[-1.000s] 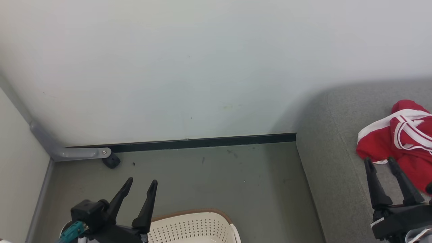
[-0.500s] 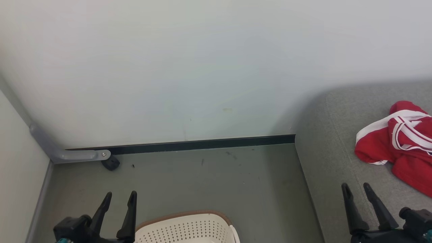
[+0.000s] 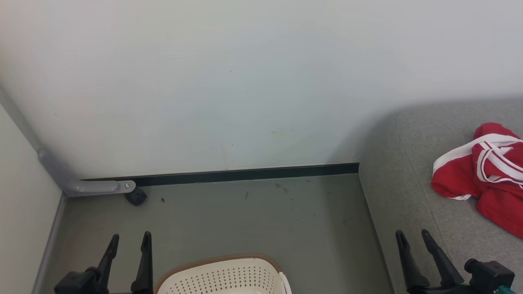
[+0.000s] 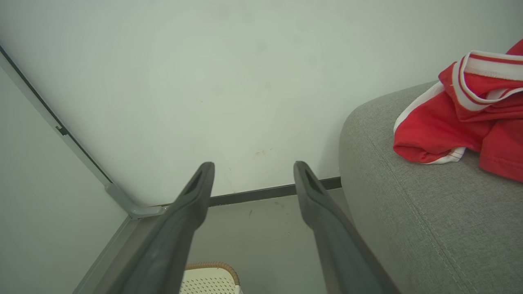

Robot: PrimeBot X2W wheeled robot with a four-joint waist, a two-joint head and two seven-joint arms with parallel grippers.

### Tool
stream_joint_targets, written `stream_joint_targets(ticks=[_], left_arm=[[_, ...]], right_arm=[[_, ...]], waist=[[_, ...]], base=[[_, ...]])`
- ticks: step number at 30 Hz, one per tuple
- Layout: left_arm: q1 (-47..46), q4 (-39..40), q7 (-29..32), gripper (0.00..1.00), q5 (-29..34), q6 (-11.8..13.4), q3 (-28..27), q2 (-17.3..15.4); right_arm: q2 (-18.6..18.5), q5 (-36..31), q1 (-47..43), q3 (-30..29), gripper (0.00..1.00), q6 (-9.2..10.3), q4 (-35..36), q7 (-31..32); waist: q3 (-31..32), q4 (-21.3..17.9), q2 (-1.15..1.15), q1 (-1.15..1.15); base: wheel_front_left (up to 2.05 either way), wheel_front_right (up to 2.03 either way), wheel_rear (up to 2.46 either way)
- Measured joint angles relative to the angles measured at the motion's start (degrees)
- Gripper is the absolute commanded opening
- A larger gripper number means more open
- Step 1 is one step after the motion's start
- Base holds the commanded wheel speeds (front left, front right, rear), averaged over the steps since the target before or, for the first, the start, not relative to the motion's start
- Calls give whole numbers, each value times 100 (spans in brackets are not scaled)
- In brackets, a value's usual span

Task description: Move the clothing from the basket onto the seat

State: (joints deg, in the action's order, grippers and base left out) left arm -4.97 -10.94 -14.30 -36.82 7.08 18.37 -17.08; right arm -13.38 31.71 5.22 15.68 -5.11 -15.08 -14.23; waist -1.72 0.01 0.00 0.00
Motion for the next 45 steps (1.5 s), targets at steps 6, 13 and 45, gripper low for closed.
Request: stream_joint_targets(ticks=[6, 13, 45], left_arm=[[81, 30, 0, 100, 285, 3, -283, 183], [159, 147, 0, 100, 513, 3, -493, 297], [311, 127, 0, 100, 1017, -470, -1069, 768]], right_arm=[[74, -58, 12, -13, 100, -1, -16, -5], [132, -203, 25, 8, 100, -27, -38, -5], [240, -563, 158, -42, 100, -94, -55, -7]], waist=[[-26, 7, 0, 0], [-38, -14, 0, 0], [-49, -142, 0, 0]], base=[[0, 0, 0], [0, 0, 0], [0, 0, 0]])
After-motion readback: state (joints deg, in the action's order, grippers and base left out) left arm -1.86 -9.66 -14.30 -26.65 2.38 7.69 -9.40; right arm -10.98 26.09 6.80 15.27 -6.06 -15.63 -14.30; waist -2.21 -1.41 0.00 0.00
